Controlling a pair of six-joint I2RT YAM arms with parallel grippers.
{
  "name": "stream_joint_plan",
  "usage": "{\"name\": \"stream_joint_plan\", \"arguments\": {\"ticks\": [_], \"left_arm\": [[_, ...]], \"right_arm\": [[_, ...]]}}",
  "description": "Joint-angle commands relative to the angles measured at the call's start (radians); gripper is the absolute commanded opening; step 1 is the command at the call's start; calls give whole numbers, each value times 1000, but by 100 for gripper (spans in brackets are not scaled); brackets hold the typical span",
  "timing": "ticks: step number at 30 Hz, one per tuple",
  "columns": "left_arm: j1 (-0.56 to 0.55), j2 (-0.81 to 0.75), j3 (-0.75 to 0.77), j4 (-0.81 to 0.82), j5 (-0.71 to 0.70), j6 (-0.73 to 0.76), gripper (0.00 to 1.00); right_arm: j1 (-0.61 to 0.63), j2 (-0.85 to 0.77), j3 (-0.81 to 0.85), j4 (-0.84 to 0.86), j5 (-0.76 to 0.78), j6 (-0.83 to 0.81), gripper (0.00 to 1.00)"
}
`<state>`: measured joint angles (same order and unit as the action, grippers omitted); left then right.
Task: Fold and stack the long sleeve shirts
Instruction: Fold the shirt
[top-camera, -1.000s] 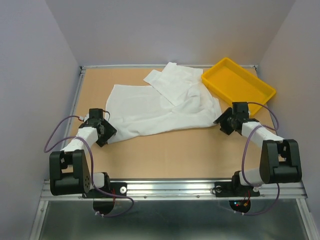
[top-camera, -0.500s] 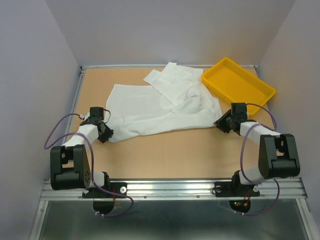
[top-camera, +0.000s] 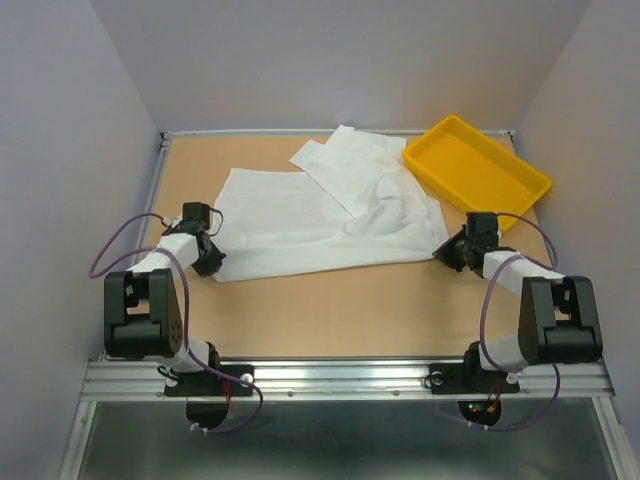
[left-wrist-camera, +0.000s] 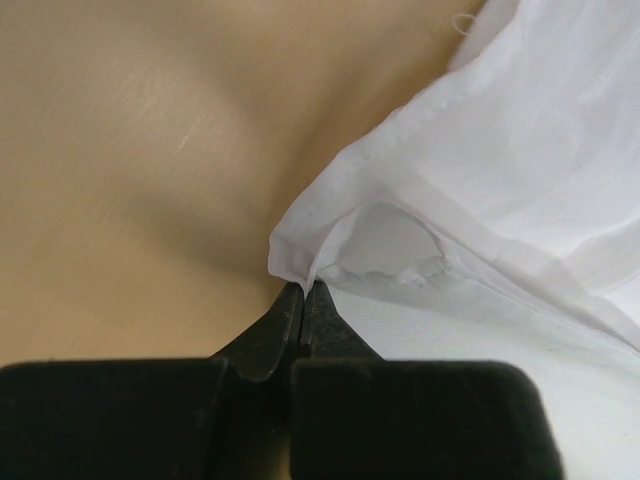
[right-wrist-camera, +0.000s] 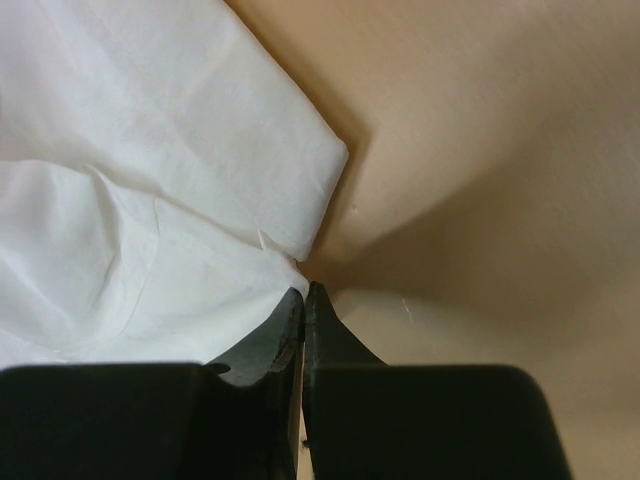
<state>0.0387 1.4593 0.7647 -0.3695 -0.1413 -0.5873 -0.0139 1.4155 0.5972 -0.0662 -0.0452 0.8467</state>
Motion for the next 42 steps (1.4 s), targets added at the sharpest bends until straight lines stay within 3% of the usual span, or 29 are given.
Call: {"name": "stream_joint_plan", "arguments": {"ticks": [1,7,10,11,12,13,15,17,18,24,29,36,42], "left_arm": [[9,10,70,-89,-139,67,0],[12,-5,62,-80,-101,75,4],[12,-8,64,-86,-49,83,13],[10,-13,64,-89,-40,83,17],[10,-28,71,-95,-26,86,28],[10,-40,76,-111,-21,84,33],[12,-92,91,-129,-15,86,58],[12,-140,107,-135,-11,81,70],[9,-180,128,-141,0,72,76],[-36,-231,166,-118,89,47,76],[-126,-151,157,-45,121,30,70],[-131,-33,139,26,106,18,69],[-129,44,104,73,86,3,69]], "right_arm": [[-27,-70,-23,-40,42,-52,1],[-27,-141,-86,-87,38,-66,3],[-27,-179,-122,-110,12,-69,14],[-27,-191,-129,-121,7,-70,22],[-27,-202,-128,-144,-2,-89,27],[-27,-240,-114,-153,-10,-109,38],[-27,-285,-90,-170,-47,-185,53],[-27,-322,-50,-187,-62,-231,65],[-27,-337,-2,-196,-105,-273,66],[77,-282,147,-196,-217,-293,63],[264,-121,239,-94,-226,-223,45],[359,72,190,185,-251,-103,41],[361,126,76,249,-274,-70,38]]}}
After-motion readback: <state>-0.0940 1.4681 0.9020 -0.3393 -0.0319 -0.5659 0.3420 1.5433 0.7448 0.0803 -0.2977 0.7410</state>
